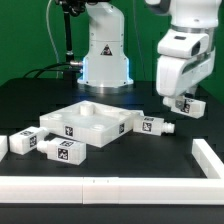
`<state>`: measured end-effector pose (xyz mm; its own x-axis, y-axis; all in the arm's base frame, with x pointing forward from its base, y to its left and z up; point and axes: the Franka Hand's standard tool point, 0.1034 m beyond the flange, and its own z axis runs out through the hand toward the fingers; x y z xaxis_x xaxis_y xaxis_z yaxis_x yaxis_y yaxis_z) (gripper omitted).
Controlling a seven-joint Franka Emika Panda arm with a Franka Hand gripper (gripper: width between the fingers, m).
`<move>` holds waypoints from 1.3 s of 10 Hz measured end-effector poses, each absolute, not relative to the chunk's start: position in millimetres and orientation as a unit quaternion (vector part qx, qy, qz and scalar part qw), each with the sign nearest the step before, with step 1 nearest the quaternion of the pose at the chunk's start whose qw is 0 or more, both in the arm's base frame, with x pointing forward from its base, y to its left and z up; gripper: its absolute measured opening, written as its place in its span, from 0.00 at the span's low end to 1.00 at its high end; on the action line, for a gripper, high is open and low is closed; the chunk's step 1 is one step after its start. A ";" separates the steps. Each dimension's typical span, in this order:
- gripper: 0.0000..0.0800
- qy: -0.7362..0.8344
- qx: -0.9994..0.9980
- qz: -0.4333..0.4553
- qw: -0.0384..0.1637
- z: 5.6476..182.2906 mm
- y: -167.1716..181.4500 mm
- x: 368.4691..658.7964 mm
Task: Assemble one leg
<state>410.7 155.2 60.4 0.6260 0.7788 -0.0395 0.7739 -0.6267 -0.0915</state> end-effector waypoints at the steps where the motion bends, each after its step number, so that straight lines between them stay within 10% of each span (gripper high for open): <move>1: 0.36 -0.430 -0.902 0.038 0.033 60.3 154.3 411.0; 11: 0.36 -0.421 -0.905 0.038 0.050 12.6 163.7 355.1; 13: 0.72 -0.421 -0.905 0.039 0.050 13.0 162.7 355.6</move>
Offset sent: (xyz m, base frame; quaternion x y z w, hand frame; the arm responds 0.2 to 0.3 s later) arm -0.0315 0.0055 -0.0307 0.0153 0.0258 0.0150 0.9994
